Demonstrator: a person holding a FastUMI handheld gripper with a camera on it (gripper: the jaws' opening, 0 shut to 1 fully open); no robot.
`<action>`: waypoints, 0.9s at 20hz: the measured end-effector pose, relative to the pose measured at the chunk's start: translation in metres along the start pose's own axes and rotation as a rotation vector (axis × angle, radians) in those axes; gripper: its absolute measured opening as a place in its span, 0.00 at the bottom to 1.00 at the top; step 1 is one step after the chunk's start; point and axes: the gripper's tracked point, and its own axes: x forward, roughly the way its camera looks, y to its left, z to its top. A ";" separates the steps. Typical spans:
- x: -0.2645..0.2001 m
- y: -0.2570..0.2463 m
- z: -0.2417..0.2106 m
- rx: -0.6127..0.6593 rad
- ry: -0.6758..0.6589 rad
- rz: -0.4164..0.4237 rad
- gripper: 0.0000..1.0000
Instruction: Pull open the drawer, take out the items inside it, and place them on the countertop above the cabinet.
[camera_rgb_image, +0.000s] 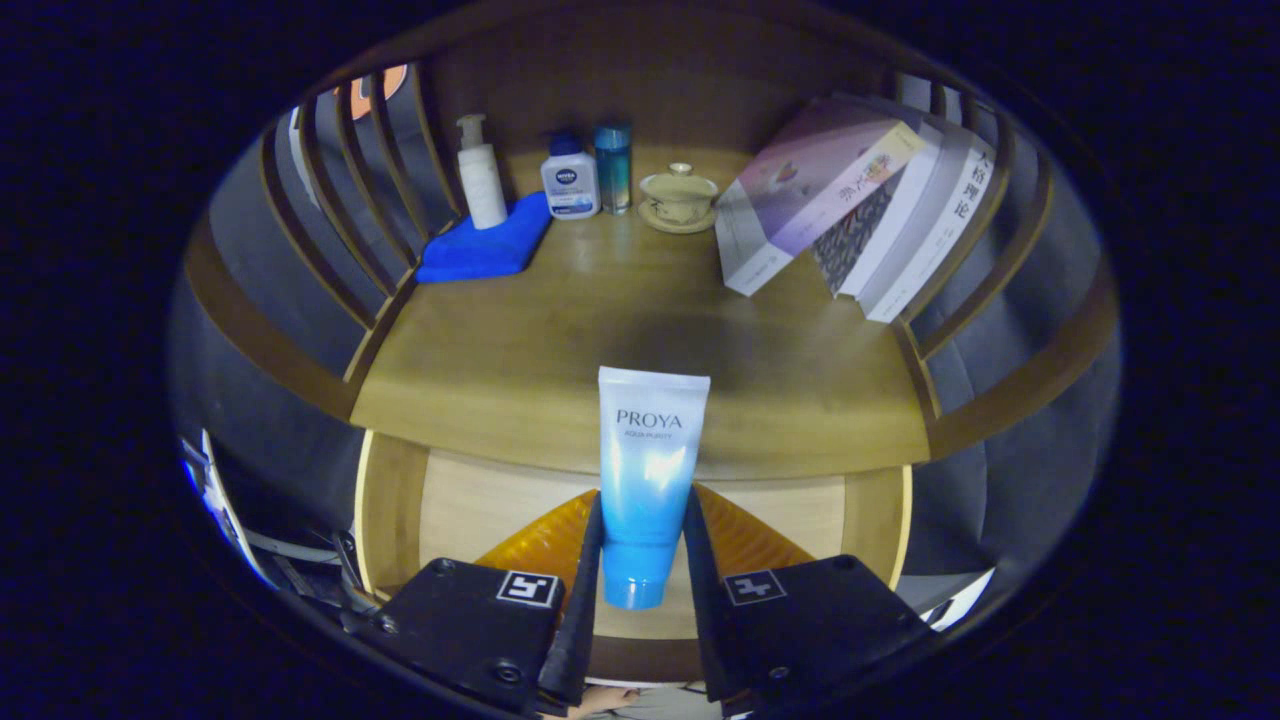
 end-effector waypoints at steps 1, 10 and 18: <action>0.002 0.000 0.008 -0.004 -0.008 -0.010 0.46; 0.051 0.010 0.046 0.025 -0.065 -0.007 0.46; 0.082 0.007 0.060 0.002 -0.088 -0.062 0.46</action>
